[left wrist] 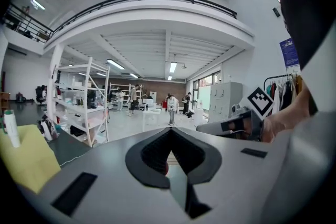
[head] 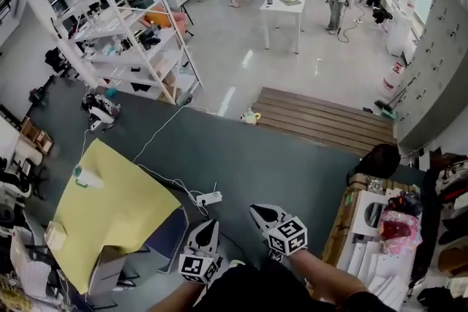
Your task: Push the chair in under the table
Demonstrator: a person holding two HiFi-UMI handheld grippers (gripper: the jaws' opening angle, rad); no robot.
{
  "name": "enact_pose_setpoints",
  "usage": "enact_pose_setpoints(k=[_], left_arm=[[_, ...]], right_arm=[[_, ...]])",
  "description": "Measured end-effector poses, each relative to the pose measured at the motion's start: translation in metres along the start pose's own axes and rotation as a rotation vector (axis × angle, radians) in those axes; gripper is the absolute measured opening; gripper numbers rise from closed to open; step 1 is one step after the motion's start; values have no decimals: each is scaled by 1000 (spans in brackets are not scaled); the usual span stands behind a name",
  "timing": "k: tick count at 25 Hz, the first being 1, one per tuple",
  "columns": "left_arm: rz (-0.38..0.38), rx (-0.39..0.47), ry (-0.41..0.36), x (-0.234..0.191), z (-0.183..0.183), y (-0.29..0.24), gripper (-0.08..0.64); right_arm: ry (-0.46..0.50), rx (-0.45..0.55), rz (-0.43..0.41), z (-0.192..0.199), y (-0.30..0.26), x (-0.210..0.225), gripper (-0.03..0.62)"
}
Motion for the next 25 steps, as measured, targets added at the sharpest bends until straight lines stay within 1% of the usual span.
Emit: enact_pose_setpoints(k=[3, 5, 8, 10, 11, 13, 16, 19, 21, 25], left_arm=[[-27, 8, 42, -20, 0, 8, 8], [-31, 35, 50, -32, -5, 14, 8], [-35, 83, 8, -49, -13, 29, 8], [-53, 102, -19, -64, -15, 44, 8], [-70, 108, -18, -73, -15, 52, 8], [-113, 120, 13, -95, -12, 68, 8], [-161, 140, 55, -124, -6, 96, 6], [-191, 166, 64, -146, -1, 124, 6], [-225, 177, 69, -161, 2, 143, 6], [-310, 154, 113, -187, 14, 186, 6]], right_arm=[[37, -20, -29, -6, -13, -22, 14], [58, -40, -35, -7, -22, -33, 14], [97, -74, -60, -6, -38, -53, 14], [138, -91, -102, -9, -54, -75, 14], [161, -97, -127, -12, -63, -86, 14], [201, -109, -175, -15, -85, -109, 14], [228, -130, -234, -15, -116, -141, 14], [241, -156, -286, -9, -143, -171, 14], [257, -173, -324, -5, -163, -190, 14], [286, -212, -401, 7, -194, -233, 14]])
Point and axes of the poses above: the fingertips, and each gripper's own axes: y backward along the fingers, x to its right, z out of its underside, the point moved 3 cm from there along y, backward along the fingers, and after that the axes turned 2 degrees about -z, right-handed, at the moved point
